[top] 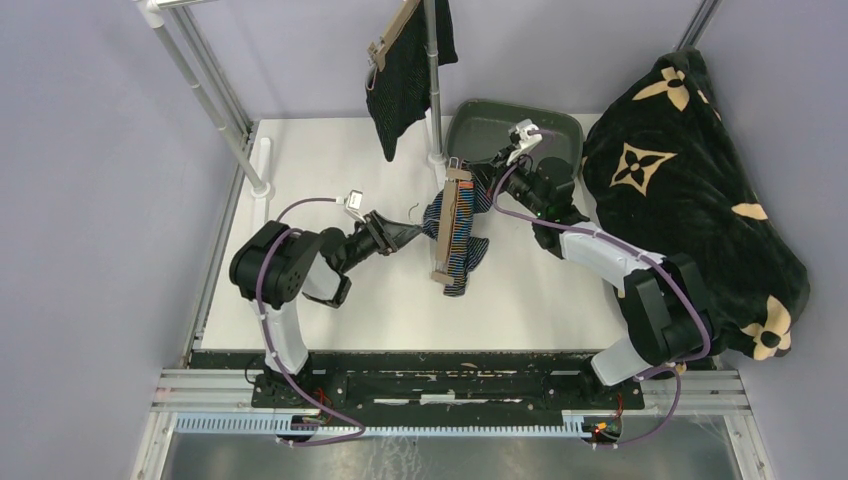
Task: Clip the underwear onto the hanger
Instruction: Adjust the hanger.
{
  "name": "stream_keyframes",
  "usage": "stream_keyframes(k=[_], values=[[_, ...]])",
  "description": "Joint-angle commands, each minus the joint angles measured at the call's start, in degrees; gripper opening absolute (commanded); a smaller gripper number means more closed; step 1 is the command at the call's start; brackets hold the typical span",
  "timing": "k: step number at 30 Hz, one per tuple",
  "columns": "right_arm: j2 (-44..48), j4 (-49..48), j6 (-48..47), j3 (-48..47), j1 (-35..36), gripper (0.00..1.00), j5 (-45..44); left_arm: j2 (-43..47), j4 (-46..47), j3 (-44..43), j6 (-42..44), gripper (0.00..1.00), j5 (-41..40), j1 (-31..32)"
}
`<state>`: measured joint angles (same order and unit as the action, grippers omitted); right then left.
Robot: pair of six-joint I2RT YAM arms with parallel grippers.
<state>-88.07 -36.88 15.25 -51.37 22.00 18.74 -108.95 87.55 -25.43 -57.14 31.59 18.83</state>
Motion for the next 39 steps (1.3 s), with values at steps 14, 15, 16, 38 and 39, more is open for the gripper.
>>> stream_keyframes(k=[14,15,16,38,39], values=[[4.6,-4.9,2.6,-3.6,-0.9,0.01,1.4,-7.4,11.5,-6.2,10.5,0.60,3.1,5.8],[4.8,-4.7,2.5,-3.6,-0.8,0.01,1.5,-7.7,11.6,-6.9,11.1,0.60,3.4,6.2],[5.0,-4.7,2.5,-3.6,-0.8,0.01,1.5,-8.1,11.5,-7.6,11.6,0.60,3.9,6.5],[6.4,-5.3,3.9,-3.3,-1.3,0.01,2.5,-13.2,11.5,-15.6,15.8,0.59,4.2,10.4],[6.5,-5.3,3.9,-3.2,-1.3,0.01,2.6,-13.3,11.6,-15.9,15.9,0.59,4.1,10.5]])
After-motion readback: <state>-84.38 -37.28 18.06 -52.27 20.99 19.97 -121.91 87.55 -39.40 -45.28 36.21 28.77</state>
